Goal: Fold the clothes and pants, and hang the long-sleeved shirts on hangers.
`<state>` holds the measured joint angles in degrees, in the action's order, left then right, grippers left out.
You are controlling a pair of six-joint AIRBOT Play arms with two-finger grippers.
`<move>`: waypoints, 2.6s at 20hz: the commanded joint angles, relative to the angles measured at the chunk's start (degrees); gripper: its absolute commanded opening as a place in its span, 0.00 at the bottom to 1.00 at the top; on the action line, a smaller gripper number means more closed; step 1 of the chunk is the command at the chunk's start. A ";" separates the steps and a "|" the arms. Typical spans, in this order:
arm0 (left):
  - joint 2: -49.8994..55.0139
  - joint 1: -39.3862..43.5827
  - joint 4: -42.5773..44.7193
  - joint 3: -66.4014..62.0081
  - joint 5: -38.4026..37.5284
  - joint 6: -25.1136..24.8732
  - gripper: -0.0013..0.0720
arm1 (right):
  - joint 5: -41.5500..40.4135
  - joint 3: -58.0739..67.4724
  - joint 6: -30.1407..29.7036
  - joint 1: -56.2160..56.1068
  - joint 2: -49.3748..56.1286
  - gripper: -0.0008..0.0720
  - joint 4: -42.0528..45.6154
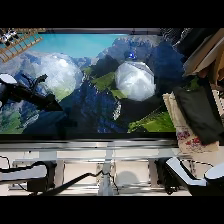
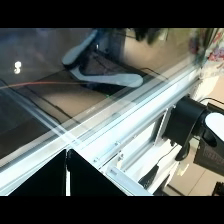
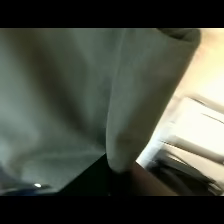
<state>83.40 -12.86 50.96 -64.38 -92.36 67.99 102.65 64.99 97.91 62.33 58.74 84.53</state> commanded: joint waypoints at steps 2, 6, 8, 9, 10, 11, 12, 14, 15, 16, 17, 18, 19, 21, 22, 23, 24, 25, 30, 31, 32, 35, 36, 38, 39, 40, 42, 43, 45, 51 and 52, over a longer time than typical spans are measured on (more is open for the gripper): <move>-0.02 -0.07 0.07 0.00 -0.26 0.22 0.03 | -7.15 -6.49 -4.55 1.95 0.02 0.97 8.37; -0.04 -0.04 3.30 -0.70 0.35 2.60 0.02 | -11.45 8.66 -7.10 1.90 2.23 0.97 -1.90; -0.85 -0.02 13.55 -3.87 3.08 7.39 0.02 | -20.31 12.00 -7.65 1.14 2.10 0.97 -24.30; -2.43 -0.02 18.58 -5.62 5.55 9.25 0.02 | -22.82 11.87 -9.68 -0.90 2.19 0.96 -33.99; -5.03 -0.02 22.47 -6.99 9.40 10.71 0.02 | -23.93 11.30 -12.76 -5.01 2.29 0.90 -39.76; -8.79 -0.09 25.40 -7.78 14.82 11.87 0.02 | -24.20 10.32 -14.29 -10.69 2.29 0.87 -40.04; -12.70 -0.11 26.88 -7.82 21.05 12.20 0.02 | -24.20 8.90 -15.45 -16.85 2.29 0.87 -38.05; -19.76 -0.09 26.32 -7.82 32.72 12.22 0.03 | -25.90 3.76 -17.33 -31.41 2.34 0.87 -32.48; -22.60 0.02 24.79 -7.82 36.57 12.20 0.03 | -28.68 0.46 -17.73 -38.75 2.34 0.81 -29.57; -24.55 0.02 22.97 -7.82 38.77 12.17 0.03 | -34.18 -3.23 -17.68 -46.40 2.34 0.60 -26.10; -25.88 0.02 22.49 -7.82 40.41 12.17 0.03 | -40.92 -6.25 -17.68 -52.85 2.36 0.29 -22.80; -26.47 0.00 22.49 -7.82 40.85 12.20 0.03 | -48.09 -8.52 -17.59 -58.38 2.47 0.05 -18.88; -26.51 -0.07 22.51 -7.82 40.81 12.20 0.03 | -54.18 -9.57 -17.59 -62.14 2.69 0.04 -15.43; -26.27 -0.04 22.47 -7.82 40.74 12.20 0.03 | -66.14 -9.77 -18.18 -66.36 3.04 0.04 -10.93; -26.27 -0.02 22.47 -7.82 40.74 12.20 0.03 | -71.14 -9.77 -18.10 -67.17 3.02 0.04 -10.84; -26.27 -0.02 22.49 -7.82 40.74 12.20 0.03 | -74.64 -9.77 -17.97 -67.65 2.97 0.13 -11.58; -26.27 -0.02 22.49 -7.82 40.74 12.20 0.03 | -77.13 -9.77 -17.94 -68.02 2.97 0.27 -12.04; -26.27 -0.02 22.49 -7.82 40.74 12.20 0.03 | -80.08 -9.77 -17.94 -68.08 2.99 0.41 -12.09; -26.27 -0.02 22.49 -7.82 40.74 12.20 0.03 | -87.86 -9.77 -17.94 -68.08 2.97 0.48 -12.07; -26.27 -0.02 22.49 -7.82 40.74 12.20 0.03 | -87.91 -9.77 -17.94 -68.08 2.97 0.48 -12.07; -26.27 -0.02 22.49 -7.82 40.74 12.20 0.03 | -87.89 -9.77 -17.94 -68.08 2.97 0.48 -12.07; -26.27 -0.02 22.49 -7.82 40.74 12.20 0.03 | -87.91 -9.77 -17.94 -68.08 2.97 0.48 -12.09; -26.27 -0.02 22.47 -7.82 40.76 12.20 0.03 | -87.91 -9.77 -17.94 -68.08 2.97 0.48 -12.09; -26.27 -0.02 22.49 -7.82 40.76 12.20 0.03 | -87.91 -9.77 -17.94 -68.08 2.97 0.48 -12.09; -26.27 -0.02 22.49 -7.82 40.76 12.20 0.03 | -87.91 -9.77 -17.94 -68.08 2.97 0.48 -12.09; -26.27 -0.02 22.49 -7.82 40.76 12.20 0.03 | -87.91 -9.77 -17.94 -68.08 2.97 0.48 -12.09; -26.27 -0.02 22.49 -7.82 40.76 12.20 0.03 | -87.91 -9.77 -17.94 -68.08 2.97 0.48 -12.09; -26.27 -0.02 22.49 -7.82 40.76 12.20 0.03 | -87.91 -9.77 -17.94 -68.08 2.97 0.48 -12.09; -26.27 -0.02 22.49 -7.82 40.76 12.20 0.03 | -87.91 -9.77 -17.94 -68.08 2.97 0.48 -12.09; -26.27 -0.02 22.49 -7.82 40.76 12.20 0.03 | -87.91 -9.77 -17.94 -68.08 2.97 0.48 -12.09; -26.27 -0.02 22.49 -7.82 40.76 12.20 0.03 | -87.91 -9.77 -17.94 -68.08 2.97 0.48 -12.07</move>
<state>57.14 -12.88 73.45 -72.14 -51.59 80.20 14.76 55.24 79.96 -5.69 61.69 72.47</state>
